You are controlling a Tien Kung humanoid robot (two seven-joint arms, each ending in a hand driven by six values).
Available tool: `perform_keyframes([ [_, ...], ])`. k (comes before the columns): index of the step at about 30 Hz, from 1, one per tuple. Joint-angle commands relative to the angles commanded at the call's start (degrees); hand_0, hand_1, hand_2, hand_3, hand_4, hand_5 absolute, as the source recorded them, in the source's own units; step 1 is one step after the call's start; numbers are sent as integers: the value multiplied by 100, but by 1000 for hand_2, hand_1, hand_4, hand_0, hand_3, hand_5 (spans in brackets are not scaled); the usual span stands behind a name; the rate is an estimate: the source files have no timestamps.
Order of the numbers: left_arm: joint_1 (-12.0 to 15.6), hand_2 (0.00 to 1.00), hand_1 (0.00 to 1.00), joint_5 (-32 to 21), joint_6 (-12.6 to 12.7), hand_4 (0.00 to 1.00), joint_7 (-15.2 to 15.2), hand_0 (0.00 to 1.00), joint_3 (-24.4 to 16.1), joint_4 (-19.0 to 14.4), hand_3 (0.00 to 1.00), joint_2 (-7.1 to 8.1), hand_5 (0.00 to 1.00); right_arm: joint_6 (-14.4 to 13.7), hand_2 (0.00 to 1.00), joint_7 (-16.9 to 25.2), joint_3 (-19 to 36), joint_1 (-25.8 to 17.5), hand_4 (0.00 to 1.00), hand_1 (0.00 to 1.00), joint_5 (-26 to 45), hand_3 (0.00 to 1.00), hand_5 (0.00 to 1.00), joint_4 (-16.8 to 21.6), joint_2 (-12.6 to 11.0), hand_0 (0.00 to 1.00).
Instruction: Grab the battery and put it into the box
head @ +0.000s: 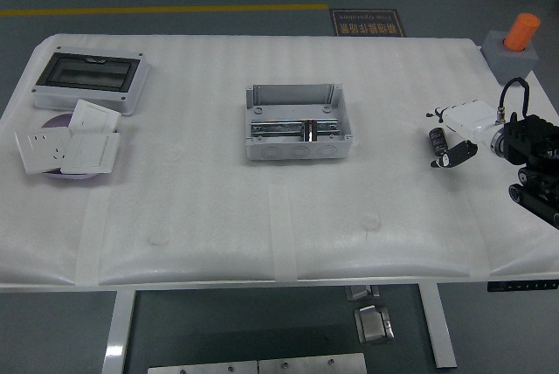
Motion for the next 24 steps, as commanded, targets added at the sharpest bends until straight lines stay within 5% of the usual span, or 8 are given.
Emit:
perform_keyframes([
  [19, -10, 499, 617, 61, -1, 597, -8, 591, -20, -6, 653, 0, 366, -191, 798, 74, 91, -36, 973, 732, -51, 887, 417, -150, 47, 760],
  [20, -7, 495, 617, 56, 0, 596, -9, 591, -16, -5, 653, 0, 366, -196, 779, 81, 103, -40, 837, 723, -62, 859, 371, -158, 48, 743],
  [24, 0, 495, 617, 51, -1, 596, -10, 591, -6, -3, 653, 1, 366, -225, 779, 97, 127, -55, 837, 723, -96, 859, 371, -165, 50, 743],
])
